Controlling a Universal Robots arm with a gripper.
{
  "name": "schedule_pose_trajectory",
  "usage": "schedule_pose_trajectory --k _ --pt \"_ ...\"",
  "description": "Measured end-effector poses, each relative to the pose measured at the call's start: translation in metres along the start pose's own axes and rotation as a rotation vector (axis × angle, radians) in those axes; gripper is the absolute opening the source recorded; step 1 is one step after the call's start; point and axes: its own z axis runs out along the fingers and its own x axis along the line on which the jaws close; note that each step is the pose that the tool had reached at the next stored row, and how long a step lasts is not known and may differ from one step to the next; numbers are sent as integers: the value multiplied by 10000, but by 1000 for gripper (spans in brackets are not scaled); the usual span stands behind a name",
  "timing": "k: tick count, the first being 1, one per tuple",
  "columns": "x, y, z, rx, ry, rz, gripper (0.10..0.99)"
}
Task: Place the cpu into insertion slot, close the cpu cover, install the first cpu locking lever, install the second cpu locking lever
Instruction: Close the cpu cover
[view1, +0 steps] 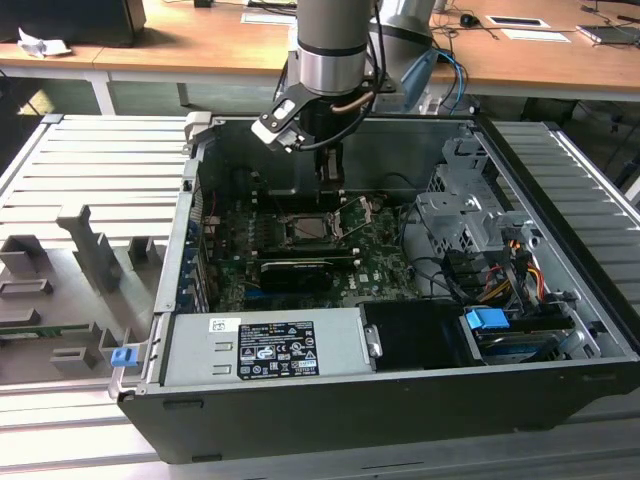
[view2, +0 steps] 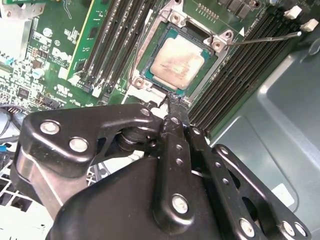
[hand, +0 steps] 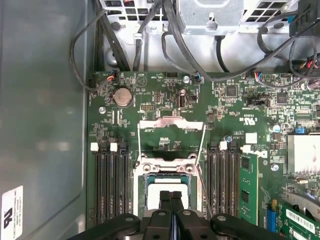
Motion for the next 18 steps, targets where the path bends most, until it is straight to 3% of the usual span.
schedule_pose_trajectory --k 18 --pt "1 99 5 1 0 -1 106"
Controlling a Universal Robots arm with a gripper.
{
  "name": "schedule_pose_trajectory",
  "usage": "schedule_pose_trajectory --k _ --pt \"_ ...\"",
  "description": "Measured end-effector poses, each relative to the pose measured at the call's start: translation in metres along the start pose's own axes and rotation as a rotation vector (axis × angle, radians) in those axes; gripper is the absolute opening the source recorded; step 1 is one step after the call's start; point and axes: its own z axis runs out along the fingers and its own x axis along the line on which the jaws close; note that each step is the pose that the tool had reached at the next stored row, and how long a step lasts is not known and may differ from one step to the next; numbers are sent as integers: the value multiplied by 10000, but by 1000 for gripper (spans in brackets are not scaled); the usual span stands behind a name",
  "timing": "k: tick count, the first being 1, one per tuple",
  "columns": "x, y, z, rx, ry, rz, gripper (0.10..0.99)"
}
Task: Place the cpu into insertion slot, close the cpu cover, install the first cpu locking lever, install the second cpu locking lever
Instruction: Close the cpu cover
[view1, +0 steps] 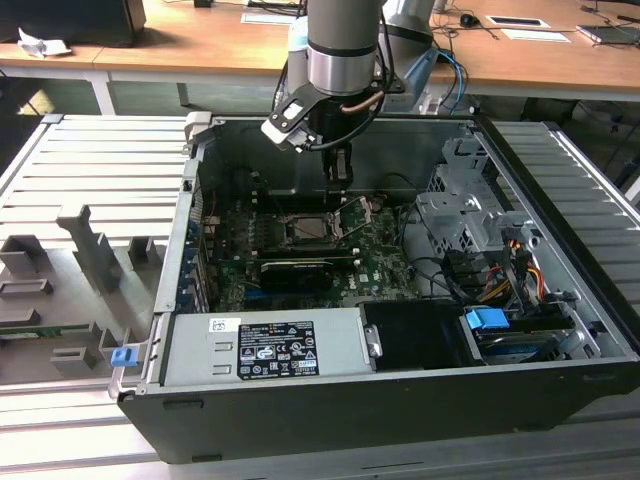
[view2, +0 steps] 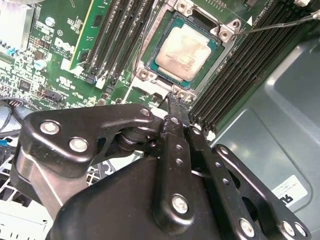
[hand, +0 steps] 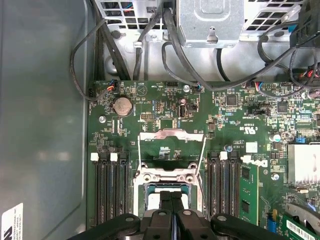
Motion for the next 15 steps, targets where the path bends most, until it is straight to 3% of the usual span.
schedule_pose_trajectory --k 15 --pt "0 63 3 2 0 -2 106"
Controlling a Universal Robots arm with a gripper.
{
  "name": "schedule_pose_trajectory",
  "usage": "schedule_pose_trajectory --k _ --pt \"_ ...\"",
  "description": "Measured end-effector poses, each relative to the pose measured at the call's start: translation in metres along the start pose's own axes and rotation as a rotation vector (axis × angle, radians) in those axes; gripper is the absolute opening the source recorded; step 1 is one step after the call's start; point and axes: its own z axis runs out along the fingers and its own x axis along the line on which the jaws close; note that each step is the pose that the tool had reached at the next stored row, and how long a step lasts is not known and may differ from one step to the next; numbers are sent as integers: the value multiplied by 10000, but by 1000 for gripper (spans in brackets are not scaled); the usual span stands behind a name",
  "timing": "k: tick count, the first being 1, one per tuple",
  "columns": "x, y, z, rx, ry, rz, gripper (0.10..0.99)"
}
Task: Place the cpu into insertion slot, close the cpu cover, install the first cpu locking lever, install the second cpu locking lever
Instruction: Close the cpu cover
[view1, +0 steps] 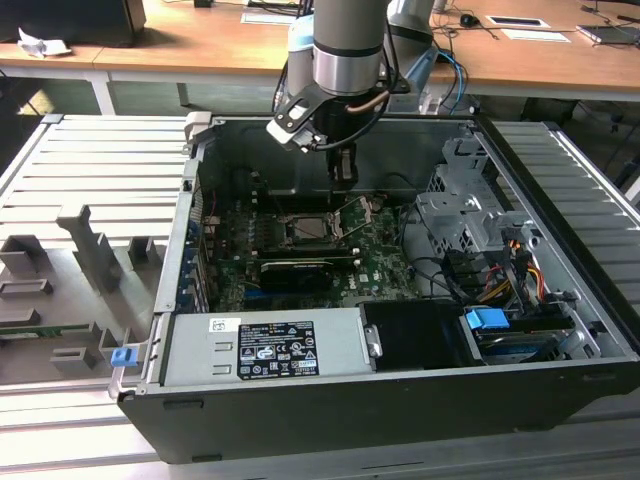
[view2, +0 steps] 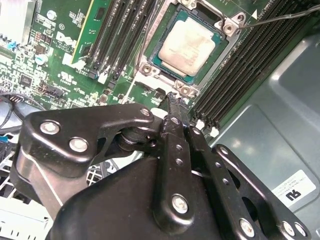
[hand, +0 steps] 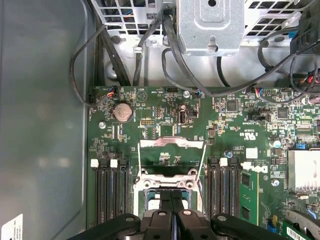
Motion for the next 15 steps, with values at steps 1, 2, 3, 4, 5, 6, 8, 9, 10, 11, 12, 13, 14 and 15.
schedule_pose_trajectory --k 1,2,3,4,5,6,8,9,10,11,12,13,14,15 --pt "0 3 0 0 0 0 106" --pt "0 5 0 0 0 0 106" --pt "0 9 1 0 0 0 106" --pt "0 13 1 0 0 0 106" --pt "0 15 1 0 0 1 106" --pt "0 17 1 0 0 0 106" --pt "1 21 1 0 0 1 106" --pt "1 21 1 1 -1 2 106" --pt "2 24 1 0 0 0 106" --pt "2 28 1 0 1 -3 106" --pt "2 30 1 0 0 -1 106" --pt "2 32 1 0 0 0 106" --pt "2 35 2 0 0 1 106" --pt "2 40 2 0 0 -2 106"
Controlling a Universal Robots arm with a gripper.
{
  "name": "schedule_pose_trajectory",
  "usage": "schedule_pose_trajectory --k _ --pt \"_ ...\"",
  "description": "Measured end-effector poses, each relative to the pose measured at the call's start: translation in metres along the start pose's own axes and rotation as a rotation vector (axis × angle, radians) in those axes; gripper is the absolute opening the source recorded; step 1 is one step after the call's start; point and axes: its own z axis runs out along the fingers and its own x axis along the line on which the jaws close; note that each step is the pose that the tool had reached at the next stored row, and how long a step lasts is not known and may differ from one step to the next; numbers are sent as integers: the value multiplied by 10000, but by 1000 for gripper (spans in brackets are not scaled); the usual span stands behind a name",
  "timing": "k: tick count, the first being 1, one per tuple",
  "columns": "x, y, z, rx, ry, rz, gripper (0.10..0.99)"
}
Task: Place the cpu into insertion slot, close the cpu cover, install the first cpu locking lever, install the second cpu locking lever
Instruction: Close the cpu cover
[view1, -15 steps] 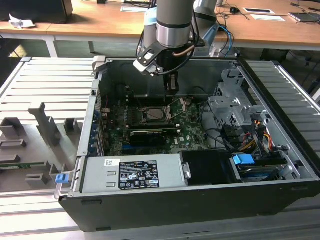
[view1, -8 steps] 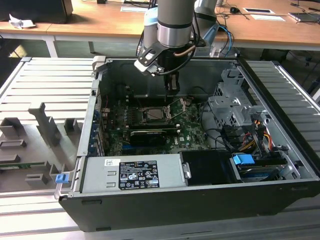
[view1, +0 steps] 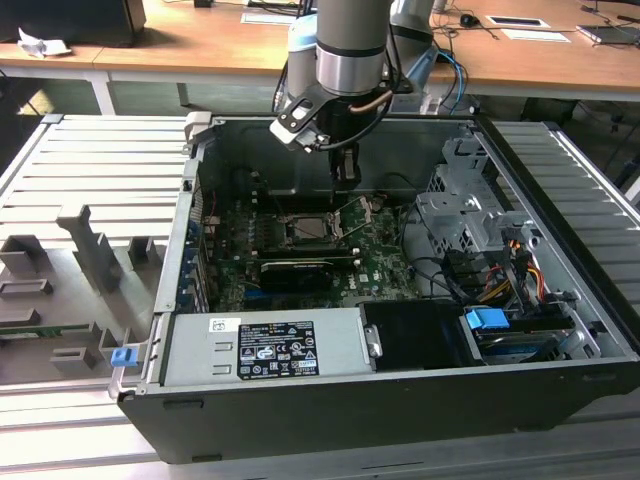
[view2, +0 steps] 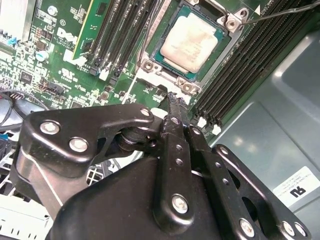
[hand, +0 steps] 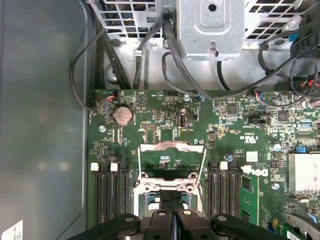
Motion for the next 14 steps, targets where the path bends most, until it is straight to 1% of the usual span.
schedule_pose_trajectory --k 7,9,12,14 --pt "0 143 7 16 -1 2 106" --pt "0 173 9 20 0 2 106" --pt "0 254 13 25 22 2 106" --pt "0 280 14 27 22 2 106"
